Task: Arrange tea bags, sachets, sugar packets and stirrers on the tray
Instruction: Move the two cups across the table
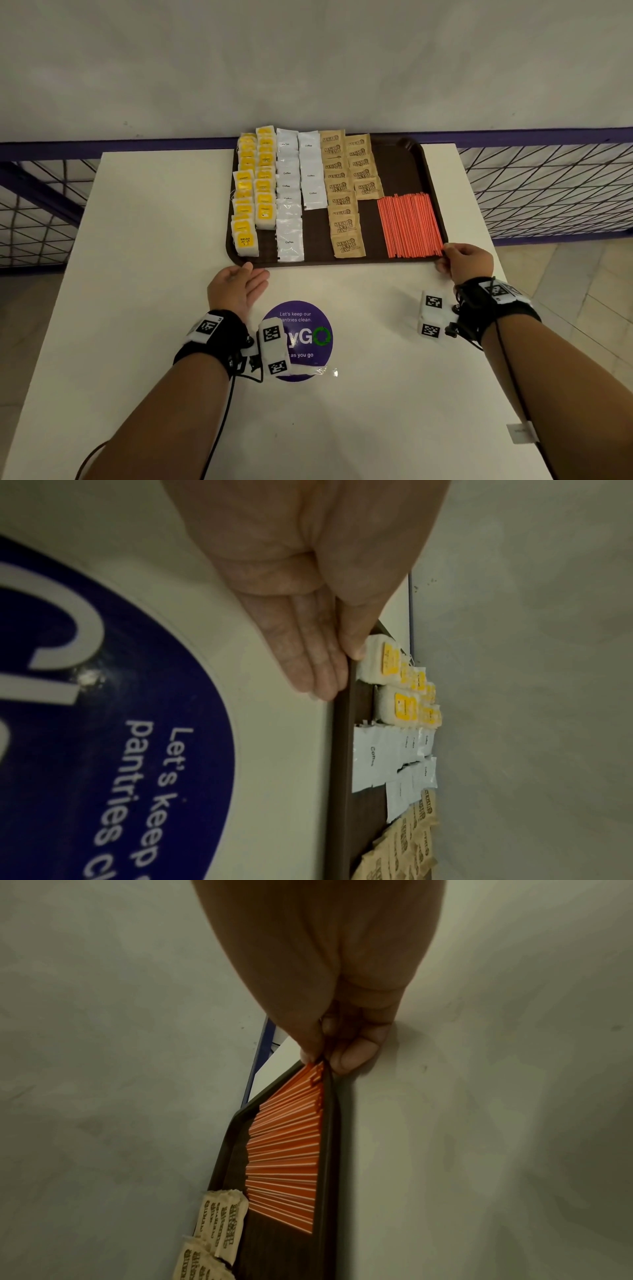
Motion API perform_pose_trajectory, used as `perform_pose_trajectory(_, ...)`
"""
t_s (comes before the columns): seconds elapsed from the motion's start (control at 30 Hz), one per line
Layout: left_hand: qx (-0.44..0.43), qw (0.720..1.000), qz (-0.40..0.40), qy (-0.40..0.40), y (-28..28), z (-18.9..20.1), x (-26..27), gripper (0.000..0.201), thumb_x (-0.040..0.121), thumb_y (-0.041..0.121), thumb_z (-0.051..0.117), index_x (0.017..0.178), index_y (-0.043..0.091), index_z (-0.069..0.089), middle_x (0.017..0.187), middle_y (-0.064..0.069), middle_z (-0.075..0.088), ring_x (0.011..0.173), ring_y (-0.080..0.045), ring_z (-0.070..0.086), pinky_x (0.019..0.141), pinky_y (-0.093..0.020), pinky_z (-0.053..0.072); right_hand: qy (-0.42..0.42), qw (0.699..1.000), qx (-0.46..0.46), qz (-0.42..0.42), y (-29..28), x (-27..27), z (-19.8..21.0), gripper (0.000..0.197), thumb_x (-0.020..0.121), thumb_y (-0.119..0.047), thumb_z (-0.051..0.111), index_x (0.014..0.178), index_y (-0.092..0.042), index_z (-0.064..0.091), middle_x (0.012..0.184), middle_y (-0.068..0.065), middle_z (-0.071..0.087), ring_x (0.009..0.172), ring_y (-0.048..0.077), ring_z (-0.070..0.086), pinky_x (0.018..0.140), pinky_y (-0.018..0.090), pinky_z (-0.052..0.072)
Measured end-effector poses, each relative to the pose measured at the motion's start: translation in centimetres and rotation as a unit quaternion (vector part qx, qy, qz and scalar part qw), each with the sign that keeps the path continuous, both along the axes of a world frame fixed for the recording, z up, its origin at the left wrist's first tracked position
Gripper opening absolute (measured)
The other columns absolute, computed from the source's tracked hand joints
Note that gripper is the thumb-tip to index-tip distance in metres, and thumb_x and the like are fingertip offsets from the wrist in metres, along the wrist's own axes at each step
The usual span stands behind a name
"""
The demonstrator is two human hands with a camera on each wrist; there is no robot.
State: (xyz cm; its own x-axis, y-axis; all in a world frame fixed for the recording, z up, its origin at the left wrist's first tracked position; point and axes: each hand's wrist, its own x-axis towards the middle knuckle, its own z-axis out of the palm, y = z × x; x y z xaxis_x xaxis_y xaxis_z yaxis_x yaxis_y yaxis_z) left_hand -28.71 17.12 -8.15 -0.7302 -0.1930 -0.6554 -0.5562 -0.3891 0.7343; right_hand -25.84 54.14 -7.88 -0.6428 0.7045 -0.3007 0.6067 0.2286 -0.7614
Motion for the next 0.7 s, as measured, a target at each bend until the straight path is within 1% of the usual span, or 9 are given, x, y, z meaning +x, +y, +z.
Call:
perform_pose_trajectory(0.13, -0.007, 1.0, 0.0, -0.004, 0.1, 0.2, 0.2, 0.024, 0.093, 0.013, 0.055, 0.111, -0.002, 0.051, 0.109, -0.023, 0.065, 0.093, -0.025, 0.068, 0.076, -0.03, 0.057, -0.006, 0.997, -0.067, -0.032, 0.4, -0.2, 0.0, 0.026, 0.092, -0.024, 0.056, 0.076, -0.006, 0.066, 0.057, 0.007, 0.06, 0.041, 0.014, 0.052, 0.044, 0.021, 0.044)
perform_pose_trajectory(0.2, -0.007, 1.0, -0.004, -0.012, 0.2, 0.5, 0.4, 0.022, 0.093, 0.015, 0.056, 0.108, -0.001, 0.053, 0.11, -0.023, 0.064, 0.092, -0.023, 0.068, 0.076, -0.029, 0.056, 0.028, 0.989, -0.129, -0.07, 0.1, 0.3, 0.1, 0.03, 0.094, -0.024, 0.052, 0.072, -0.006, 0.062, 0.059, 0.006, 0.059, 0.038, 0.011, 0.051, 0.039, 0.018, 0.041)
perform_pose_trajectory(0.3, -0.008, 0.998, -0.039, -0.058, 0.5, 2.0, 1.8, 0.028, 0.092, 0.021, 0.058, 0.108, -0.002, 0.055, 0.107, -0.02, 0.065, 0.092, -0.025, 0.066, 0.08, -0.033, 0.053, 0.078, 0.972, -0.206, -0.077, -1.6, 3.2, 1.2, 0.029, 0.097, -0.025, 0.043, 0.087, -0.005, 0.062, 0.072, 0.009, 0.059, 0.049, 0.016, 0.049, 0.047, 0.026, 0.04)
perform_pose_trajectory(0.4, -0.098, 0.987, -0.112, -0.052, 0.2, 5.0, 5.8, 0.024, 0.091, 0.024, 0.059, 0.1, 0.002, 0.058, 0.09, -0.015, 0.067, 0.081, -0.025, 0.067, 0.076, -0.037, 0.056, 0.081, 0.979, -0.188, 0.008, -4.7, 8.8, 2.6, 0.023, 0.096, -0.019, 0.046, 0.093, -0.009, 0.066, 0.081, 0.007, 0.063, 0.061, 0.018, 0.052, 0.058, 0.029, 0.044)
perform_pose_trajectory(0.47, -0.176, 0.972, -0.153, 0.031, -0.9, 7.7, 10.1, 0.016, 0.091, 0.021, 0.058, 0.092, 0.005, 0.061, 0.073, -0.009, 0.063, 0.064, -0.019, 0.062, 0.069, -0.037, 0.056, 0.075, 0.98, -0.158, 0.093, -7.2, 13.2, 3.3, 0.018, 0.094, -0.015, 0.05, 0.091, -0.012, 0.068, 0.079, 0.005, 0.066, 0.06, 0.015, 0.055, 0.057, 0.026, 0.045)
perform_pose_trajectory(0.53, -0.238, 0.946, -0.176, 0.134, -2.9, 10.5, 15.5, 0.009, 0.089, 0.016, 0.059, 0.084, 0.011, 0.064, 0.06, -0.004, 0.059, 0.057, -0.012, 0.055, 0.064, -0.029, 0.052, 0.057, 0.972, -0.153, 0.169, -9.7, 17.3, 3.5, 0.015, 0.091, -0.009, 0.056, 0.087, -0.013, 0.069, 0.076, 0.003, 0.068, 0.057, 0.008, 0.057, 0.056, 0.019, 0.047)
perform_pose_trajectory(0.57, -0.277, 0.929, -0.182, 0.165, -4.1, 11.9, 18.3, 0.007, 0.087, 0.018, 0.062, 0.081, 0.017, 0.065, 0.063, -0.002, 0.062, 0.057, -0.008, 0.055, 0.063, -0.022, 0.05, 0.045, 0.965, -0.16, 0.203, -10.9, 19.1, 3.4, 0.013, 0.089, -0.006, 0.058, 0.086, -0.013, 0.07, 0.077, 0.002, 0.069, 0.059, 0.005, 0.058, 0.058, 0.016, 0.048)
perform_pose_trajectory(0.63, -0.374, 0.897, -0.186, 0.147, -7.5, 13.1, 24.1, 0.005, 0.082, 0.031, 0.068, 0.079, 0.033, 0.064, 0.077, 0.017, 0.066, 0.067, 0.003, 0.06, 0.06, -0.01, 0.045, 0.015, 0.949, -0.164, 0.269, -13.1, 22.3, 2.7, 0.011, 0.085, -0.005, 0.064, 0.084, -0.015, 0.07, 0.081, -0.004, 0.071, 0.067, 0.001, 0.061, 0.065, 0.012, 0.048)
perform_pose_trajectory(0.7, -0.433, 0.884, -0.14, 0.108, -11.2, 13.5, 29.1, 0.015, 0.072, 0.057, 0.066, 0.079, 0.043, 0.063, 0.085, 0.025, 0.065, 0.075, 0.009, 0.06, 0.06, -0.01, 0.047, -0.016, 0.934, -0.145, 0.326, -15.4, 24.6, 1.7, 0.014, 0.082, -0.009, 0.068, 0.085, -0.022, 0.07, 0.082, -0.012, 0.072, 0.074, 0.002, 0.062, 0.069, 0.011, 0.046)
